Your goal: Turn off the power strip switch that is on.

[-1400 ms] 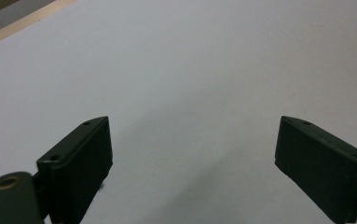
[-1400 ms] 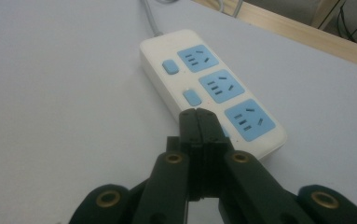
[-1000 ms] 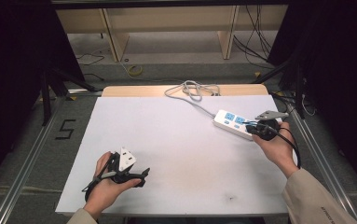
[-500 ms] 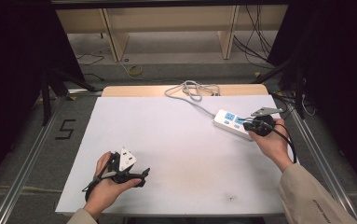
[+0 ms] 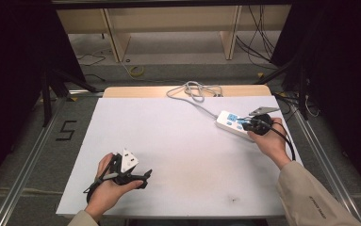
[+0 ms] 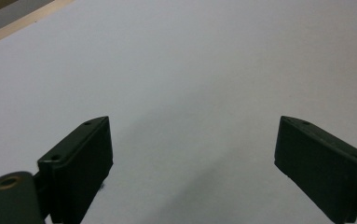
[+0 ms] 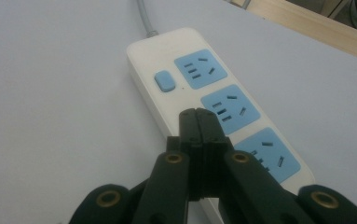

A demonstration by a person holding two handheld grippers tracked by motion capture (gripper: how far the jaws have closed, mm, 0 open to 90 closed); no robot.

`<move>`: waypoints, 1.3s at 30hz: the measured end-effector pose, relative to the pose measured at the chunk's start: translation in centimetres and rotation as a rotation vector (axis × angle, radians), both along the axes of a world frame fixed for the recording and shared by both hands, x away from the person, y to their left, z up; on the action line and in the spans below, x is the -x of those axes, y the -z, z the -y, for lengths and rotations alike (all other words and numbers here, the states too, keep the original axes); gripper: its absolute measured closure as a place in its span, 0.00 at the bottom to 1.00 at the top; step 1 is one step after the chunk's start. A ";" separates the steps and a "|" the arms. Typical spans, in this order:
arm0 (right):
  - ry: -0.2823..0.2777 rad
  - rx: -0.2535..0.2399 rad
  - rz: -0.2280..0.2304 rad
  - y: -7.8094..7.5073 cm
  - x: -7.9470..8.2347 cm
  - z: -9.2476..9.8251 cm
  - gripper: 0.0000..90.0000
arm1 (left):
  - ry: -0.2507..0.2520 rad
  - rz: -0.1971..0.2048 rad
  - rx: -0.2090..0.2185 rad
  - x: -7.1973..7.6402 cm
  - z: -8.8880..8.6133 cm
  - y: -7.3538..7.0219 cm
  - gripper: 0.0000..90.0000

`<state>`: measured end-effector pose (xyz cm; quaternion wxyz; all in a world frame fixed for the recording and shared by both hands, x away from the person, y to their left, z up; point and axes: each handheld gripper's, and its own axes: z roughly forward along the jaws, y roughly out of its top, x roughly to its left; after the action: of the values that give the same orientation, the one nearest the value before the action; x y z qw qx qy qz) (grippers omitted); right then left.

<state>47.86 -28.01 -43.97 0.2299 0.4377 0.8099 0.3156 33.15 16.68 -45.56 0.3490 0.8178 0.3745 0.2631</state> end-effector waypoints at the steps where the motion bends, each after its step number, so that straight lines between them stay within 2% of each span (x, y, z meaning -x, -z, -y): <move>1: 0.002 -0.003 0.000 0.0 -0.2 -0.1 1.00 | 0.000 0.000 0.000 0.0 0.0 0.0 0.12; 19: 0.008 0.003 -0.027 0.9 -1.9 -0.7 1.00 | 0.000 -0.001 0.003 0.0 -0.1 0.0 0.12; 39: 0.009 0.020 -0.052 1.3 -2.6 -1.1 1.00 | 0.004 0.002 0.003 0.0 0.0 0.0 0.12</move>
<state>50.42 -26.90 -45.26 0.2145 0.4472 0.8167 0.2949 33.15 16.67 -45.61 0.3510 0.8179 0.3727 0.2624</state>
